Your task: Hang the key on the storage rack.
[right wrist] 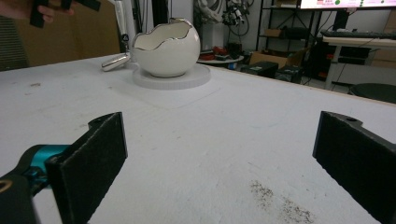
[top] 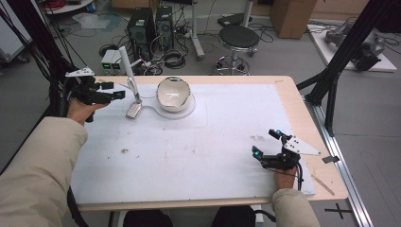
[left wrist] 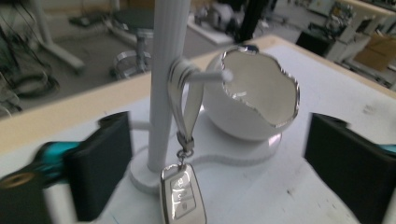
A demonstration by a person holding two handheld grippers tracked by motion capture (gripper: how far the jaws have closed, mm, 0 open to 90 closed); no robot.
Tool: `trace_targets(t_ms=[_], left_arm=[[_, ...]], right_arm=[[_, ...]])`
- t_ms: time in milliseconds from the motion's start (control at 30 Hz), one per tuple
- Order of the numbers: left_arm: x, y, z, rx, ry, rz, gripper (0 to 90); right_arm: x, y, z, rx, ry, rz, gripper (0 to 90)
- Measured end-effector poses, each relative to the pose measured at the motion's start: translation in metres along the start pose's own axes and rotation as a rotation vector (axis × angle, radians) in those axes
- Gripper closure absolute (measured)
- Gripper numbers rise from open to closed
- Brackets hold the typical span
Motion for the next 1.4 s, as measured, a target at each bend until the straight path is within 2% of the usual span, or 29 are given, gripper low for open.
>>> trace_targets(t_ms=[67,133,200,300,433,600,733,800,967,1100,1200,1267,1400], left_arm=[[-0.006,0.003,-0.010,-0.058,0.014,0.028,1.7],[-0.015,0.001,-0.019,-0.073,0.023,0.047,1.7],[-0.029,-0.004,-0.030,-0.100,0.030,0.085,1.7],[-0.048,-0.013,-0.040,-0.153,0.028,0.087,1.7],[-0.078,-0.034,-0.052,-0.212,0.042,0.104,1.7],[-0.110,-0.067,-0.056,-0.230,0.090,0.178,1.7],[-0.127,-0.087,-0.056,-0.247,0.105,0.185,1.7],[-0.130,-0.094,-0.057,-0.263,0.109,0.178,1.7],[-0.128,-0.102,-0.060,-0.297,0.135,0.121,1.7],[-0.128,-0.109,-0.063,-0.291,0.149,0.135,1.7],[-0.126,-0.119,-0.062,-0.283,0.161,0.131,1.7],[-0.126,-0.119,-0.064,-0.306,0.178,0.130,1.7],[-0.126,-0.119,-0.064,-0.303,0.192,0.137,1.7]], right_arm=[[0.000,0.000,0.000,0.003,-0.001,0.004,2.1],[0.000,0.000,0.000,0.006,-0.001,0.009,2.1],[0.000,0.000,0.000,0.004,-0.002,0.002,2.1],[0.000,0.000,0.000,0.007,-0.001,0.008,2.1],[0.000,0.000,0.000,0.003,-0.002,0.002,2.1],[-0.001,0.000,0.000,-0.003,-0.001,0.000,2.2],[0.000,0.000,0.000,0.004,-0.002,0.005,2.1],[0.000,0.000,0.000,0.000,0.000,-0.002,2.1],[0.000,0.000,0.000,0.002,-0.001,0.008,2.1],[0.000,0.000,-0.001,-0.005,0.000,0.001,2.1],[-0.001,0.000,-0.001,-0.007,0.001,-0.001,2.1],[-0.001,0.000,-0.001,-0.008,0.000,-0.002,2.1],[-0.001,0.000,-0.001,-0.005,-0.002,0.008,2.1]])
Point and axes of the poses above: each handheld gripper's, and its own axes: z roughly forward along the jaws, y roughly out of its top, x roughly to its left, the point moved 8 cm from there along z, roughly forward along the jaws, and after that the axes turned 5 degrees about z, right-handed, at the moved point
